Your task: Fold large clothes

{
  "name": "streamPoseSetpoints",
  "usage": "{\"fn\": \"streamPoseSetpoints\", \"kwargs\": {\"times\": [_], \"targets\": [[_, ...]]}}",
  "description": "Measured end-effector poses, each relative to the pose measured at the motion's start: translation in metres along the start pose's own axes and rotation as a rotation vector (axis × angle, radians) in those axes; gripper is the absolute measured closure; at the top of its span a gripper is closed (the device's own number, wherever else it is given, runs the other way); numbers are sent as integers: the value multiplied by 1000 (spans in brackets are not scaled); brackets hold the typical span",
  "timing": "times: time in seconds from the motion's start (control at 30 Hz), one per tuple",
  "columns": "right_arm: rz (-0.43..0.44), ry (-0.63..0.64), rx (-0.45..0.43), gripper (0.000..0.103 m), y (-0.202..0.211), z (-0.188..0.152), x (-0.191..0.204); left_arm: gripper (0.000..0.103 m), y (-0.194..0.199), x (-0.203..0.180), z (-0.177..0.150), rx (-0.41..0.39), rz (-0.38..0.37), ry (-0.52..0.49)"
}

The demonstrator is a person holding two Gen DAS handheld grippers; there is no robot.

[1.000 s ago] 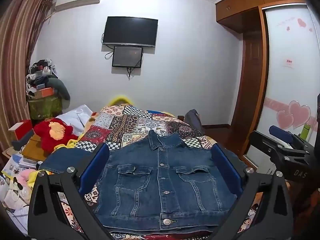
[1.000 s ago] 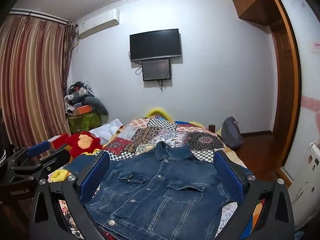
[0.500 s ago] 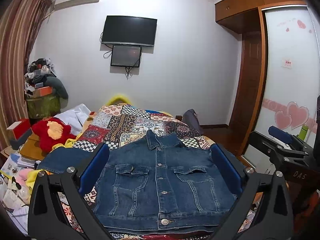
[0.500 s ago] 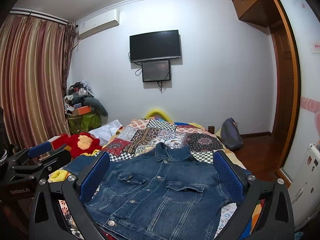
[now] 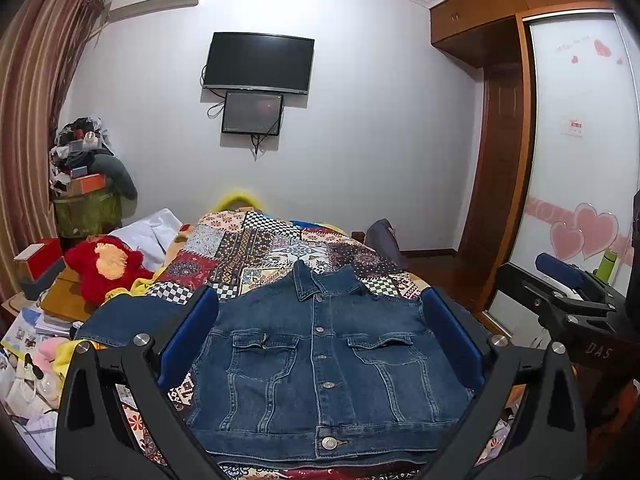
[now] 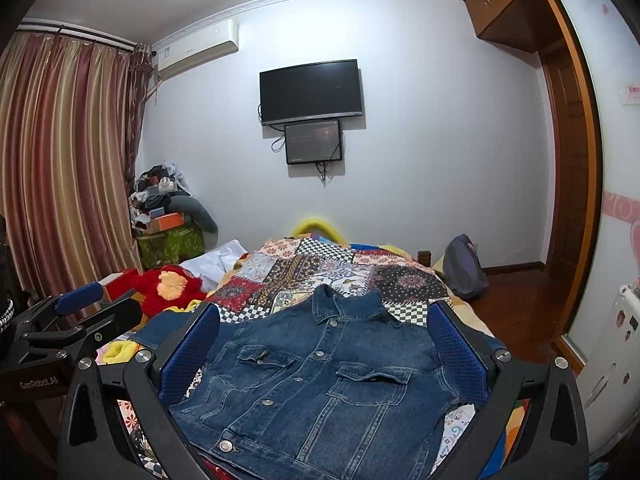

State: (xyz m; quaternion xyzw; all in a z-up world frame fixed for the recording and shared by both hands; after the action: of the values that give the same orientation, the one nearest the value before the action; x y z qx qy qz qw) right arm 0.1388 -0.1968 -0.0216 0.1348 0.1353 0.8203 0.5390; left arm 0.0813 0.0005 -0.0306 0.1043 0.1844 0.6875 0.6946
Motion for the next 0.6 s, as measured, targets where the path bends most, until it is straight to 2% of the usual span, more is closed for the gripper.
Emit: {"fn": "streamPoseSetpoints", "kwargs": {"times": [0.6], "targets": [[3,3,8,0,1,-2,0,0,-4,5,0,15,-1,22]]}}
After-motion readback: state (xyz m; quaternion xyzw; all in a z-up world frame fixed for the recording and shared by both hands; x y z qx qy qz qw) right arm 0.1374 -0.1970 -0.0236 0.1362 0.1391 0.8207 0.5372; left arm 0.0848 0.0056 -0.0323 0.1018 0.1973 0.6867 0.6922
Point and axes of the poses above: each gripper's, at about its wrist camera, not at the fingertips, and y roughly against the way its jaws point, x to its left, z to its top, the point moved 9 cm from there along -y, roughly the way its jaws point, and after that the axes turned 7 degrees about x, right-handed, at the moved point
